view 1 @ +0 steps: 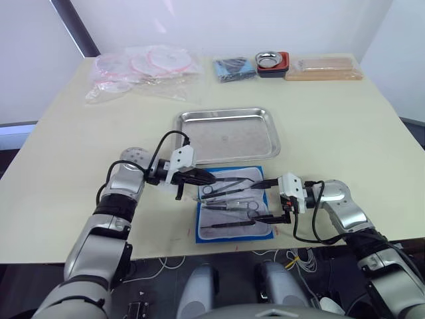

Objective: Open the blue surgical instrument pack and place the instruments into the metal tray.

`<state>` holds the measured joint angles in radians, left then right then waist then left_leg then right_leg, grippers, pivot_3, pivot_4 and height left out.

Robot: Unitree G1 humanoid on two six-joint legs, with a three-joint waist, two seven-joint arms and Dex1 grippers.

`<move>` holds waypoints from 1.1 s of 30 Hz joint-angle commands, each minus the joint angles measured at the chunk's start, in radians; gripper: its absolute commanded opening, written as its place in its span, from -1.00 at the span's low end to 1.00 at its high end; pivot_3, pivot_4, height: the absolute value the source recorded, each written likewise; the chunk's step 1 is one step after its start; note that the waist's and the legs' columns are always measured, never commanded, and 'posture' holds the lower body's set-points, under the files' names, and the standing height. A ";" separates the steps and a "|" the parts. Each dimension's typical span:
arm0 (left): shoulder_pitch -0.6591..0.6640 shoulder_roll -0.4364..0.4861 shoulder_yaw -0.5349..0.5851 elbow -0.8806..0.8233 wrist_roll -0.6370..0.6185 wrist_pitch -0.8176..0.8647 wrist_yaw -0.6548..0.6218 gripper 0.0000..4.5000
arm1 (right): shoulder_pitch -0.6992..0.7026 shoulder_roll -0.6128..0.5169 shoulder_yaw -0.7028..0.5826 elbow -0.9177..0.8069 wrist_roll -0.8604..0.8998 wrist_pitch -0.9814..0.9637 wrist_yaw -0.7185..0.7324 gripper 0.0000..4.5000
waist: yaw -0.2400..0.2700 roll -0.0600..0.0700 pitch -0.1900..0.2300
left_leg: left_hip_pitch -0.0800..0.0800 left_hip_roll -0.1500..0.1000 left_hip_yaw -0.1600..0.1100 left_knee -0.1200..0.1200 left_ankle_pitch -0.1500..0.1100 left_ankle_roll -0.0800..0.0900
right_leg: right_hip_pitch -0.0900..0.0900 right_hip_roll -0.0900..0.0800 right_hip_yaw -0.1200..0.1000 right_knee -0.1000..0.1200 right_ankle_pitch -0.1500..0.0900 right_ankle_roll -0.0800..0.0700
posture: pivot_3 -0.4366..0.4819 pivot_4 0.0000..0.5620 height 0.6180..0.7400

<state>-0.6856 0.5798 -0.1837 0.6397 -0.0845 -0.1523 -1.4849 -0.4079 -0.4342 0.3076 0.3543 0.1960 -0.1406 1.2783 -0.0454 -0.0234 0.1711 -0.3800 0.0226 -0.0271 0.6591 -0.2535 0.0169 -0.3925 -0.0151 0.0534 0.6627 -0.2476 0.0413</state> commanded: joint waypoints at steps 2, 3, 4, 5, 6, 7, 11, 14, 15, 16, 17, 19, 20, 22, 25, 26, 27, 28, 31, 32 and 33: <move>-0.005 0.030 -0.033 -0.051 0.051 0.046 0.035 -0.96 | 0.046 -0.024 0.058 0.058 -0.101 0.053 -0.029 1.00 | 0.000 0.000 0.000 | 0.000 0.000 0.000 0.000 0.000 0.000 | 0.000 0.000 0.000 0.000 0.000 0.000 | -0.05 -0.47 1.00; -0.005 0.030 -0.035 -0.063 0.050 0.062 0.038 -0.96 | 0.046 -0.024 0.059 0.056 -0.101 0.057 -0.029 1.00 | 0.000 0.000 0.000 | 0.000 0.000 0.000 0.000 0.000 0.000 | 0.000 0.000 0.000 0.000 0.000 0.000 | -0.05 -0.47 1.00; -0.003 0.035 -0.040 -0.088 0.051 0.075 0.036 -0.96 | 0.046 -0.024 0.059 0.055 -0.102 0.061 -0.032 1.00 | 0.000 0.000 0.000 | 0.000 0.000 0.000 0.000 0.000 0.000 | 0.000 0.000 0.000 0.000 0.000 0.000 | -0.05 -0.47 1.00; 0.002 0.039 -0.042 -0.112 0.051 0.090 0.033 -0.96 | 0.047 -0.024 0.059 0.052 -0.103 0.064 -0.035 1.00 | 0.001 0.000 0.000 | 0.000 0.000 0.000 0.000 0.000 0.000 | 0.000 0.000 0.000 0.000 0.000 0.001 | -0.05 -0.47 1.00; 0.006 0.044 -0.045 -0.135 0.050 0.110 0.032 -0.96 | 0.048 -0.025 0.060 0.051 -0.104 0.068 -0.037 1.00 | 0.001 0.000 0.000 | 0.000 0.000 0.000 0.000 0.000 0.000 | 0.000 0.000 0.000 0.000 0.000 0.001 | -0.05 -0.47 1.00; 0.009 0.050 -0.047 -0.155 0.051 0.131 0.032 -0.96 | 0.049 -0.026 0.062 0.049 -0.106 0.071 -0.038 1.00 | 0.001 0.000 0.000 | 0.000 0.000 0.000 0.000 0.000 0.000 | 0.000 0.000 0.000 0.000 0.000 0.001 | -0.05 -0.47 1.00; 0.020 0.077 -0.059 -0.233 0.062 0.199 0.042 -0.96 | 0.050 -0.026 0.068 0.043 -0.110 0.083 -0.041 1.00 | 0.000 0.000 0.000 | 0.000 0.000 0.000 0.000 0.000 0.000 | 0.000 0.000 0.000 0.000 0.000 0.001 | -0.05 -0.47 1.00; 0.026 0.101 -0.069 -0.305 0.069 0.256 0.047 -0.96 | 0.046 -0.024 0.073 0.042 -0.112 0.088 -0.045 1.00 | 0.000 0.000 0.000 | 0.000 0.001 0.000 0.000 0.000 0.000 | 0.000 0.000 0.000 0.000 0.000 0.000 | -0.05 -0.47 1.00; 0.028 0.106 -0.071 -0.325 0.066 0.277 0.047 -0.96 | 0.043 -0.023 0.074 0.046 -0.114 0.090 -0.047 1.00 | 0.000 0.000 0.000 | 0.000 0.001 0.000 0.000 0.000 0.000 | 0.000 0.000 0.000 0.000 0.000 0.001 | -0.05 -0.47 1.00; 0.031 0.113 -0.075 -0.344 0.067 0.296 0.048 -0.96 | 0.042 -0.023 0.077 0.048 -0.116 0.095 -0.047 1.00 | 0.000 0.000 0.000 | 0.000 0.001 0.000 0.000 0.000 0.000 | 0.000 0.001 0.000 0.000 0.000 0.001 | -0.05 -0.47 1.00; 0.035 0.121 -0.080 -0.360 0.070 0.310 0.049 -0.96 | 0.041 -0.023 0.080 0.048 -0.118 0.099 -0.046 1.00 | 0.000 0.000 0.000 | 0.000 0.001 0.000 0.000 0.000 0.000 | 0.000 0.001 0.000 0.000 -0.001 0.001 | -0.05 -0.47 1.00; 0.039 0.134 -0.086 -0.381 0.077 0.329 0.049 -0.96 | 0.038 -0.023 0.082 0.050 -0.122 0.101 -0.047 1.00 | 0.000 0.000 0.000 | 0.001 0.001 0.000 0.000 0.000 0.000 | 0.000 0.001 0.000 0.000 -0.001 0.002 | -0.05 -0.47 1.00; 0.040 0.138 -0.085 -0.387 0.078 0.338 0.053 -0.96 | 0.037 -0.022 0.082 0.052 -0.123 0.101 -0.050 1.00 | 0.000 0.000 0.000 | 0.001 0.001 0.000 0.000 0.000 0.000 | 0.000 0.001 0.000 0.000 -0.001 0.002 | -0.05 -0.47 1.00; 0.040 0.150 -0.080 -0.407 0.072 0.362 0.057 -0.96 | 0.034 -0.021 0.083 0.056 -0.125 0.100 -0.051 1.00 | 0.000 0.000 0.000 | 0.001 0.001 0.000 0.000 0.000 0.000 | 0.000 0.001 0.000 0.000 -0.001 0.002 | -0.05 -0.47 1.00; 0.046 0.173 -0.077 -0.436 0.065 0.388 0.049 -0.96 | 0.030 -0.019 0.086 0.064 -0.127 0.100 -0.051 1.00 | -0.001 0.000 0.000 | 0.001 0.001 0.000 0.000 0.000 0.000 | 0.000 0.001 0.000 0.000 -0.001 0.002 | -0.05 -0.47 1.00; 0.051 0.183 -0.077 -0.444 0.065 0.394 0.048 -0.96 | 0.030 -0.019 0.086 0.064 -0.126 0.101 -0.052 1.00 | -0.002 0.000 0.000 | 0.001 0.002 0.000 0.000 0.000 0.000 | 0.000 0.001 0.000 0.000 -0.001 0.002 | -0.05 -0.47 1.00; 0.054 0.191 -0.077 -0.451 0.065 0.399 0.047 -0.96 | 0.029 -0.020 0.087 0.064 -0.126 0.101 -0.053 1.00 | -0.002 0.000 0.000 | 0.001 0.002 0.000 0.000 0.000 0.000 | 0.000 0.001 0.001 0.000 -0.001 0.002 | -0.05 -0.47 1.00; 0.057 0.197 -0.076 -0.455 0.065 0.401 0.049 -0.96 | 0.028 -0.020 0.088 0.065 -0.125 0.102 -0.053 1.00 | -0.002 0.000 0.000 | 0.001 0.002 0.000 0.000 0.000 0.000 | 0.000 0.002 0.000 0.000 -0.001 0.002 | -0.05 -0.47 1.00; 0.066 0.216 -0.069 -0.472 0.058 0.417 0.055 -0.96 | 0.028 -0.020 0.090 0.068 -0.125 0.101 -0.054 1.00 | -0.001 0.000 0.000 | 0.001 0.002 0.000 0.000 0.000 0.000 | 0.000 0.002 0.000 0.000 -0.002 0.001 | -0.05 -0.47 1.00; 0.070 0.223 -0.065 -0.479 0.056 0.422 0.056 -0.96 | 0.028 -0.020 0.091 0.068 -0.125 0.101 -0.054 1.00 | -0.001 0.000 0.000 | 0.001 0.002 0.000 0.000 0.000 0.000 | 0.000 0.002 0.000 0.000 -0.002 -0.001 | -0.05 -0.47 1.00; 0.074 0.228 -0.061 -0.484 0.054 0.426 0.057 -0.96 | 0.028 -0.019 0.091 0.068 -0.125 0.101 -0.054 1.00 | -0.001 0.000 0.000 | 0.001 0.003 0.000 0.000 0.000 0.000 | 0.000 0.002 0.000 0.000 -0.003 -0.002 | -0.05 -0.47 1.00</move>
<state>-0.6192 0.7857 -0.2549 0.1945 -0.0235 0.2619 -1.4211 -0.4209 -0.4386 0.3308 0.3315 0.1862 -0.0859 1.2573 -0.0468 -0.0238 0.1708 -0.3791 0.0252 -0.0270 0.6592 -0.2534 0.0169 -0.3926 -0.0132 0.0537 0.6631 -0.2506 0.0395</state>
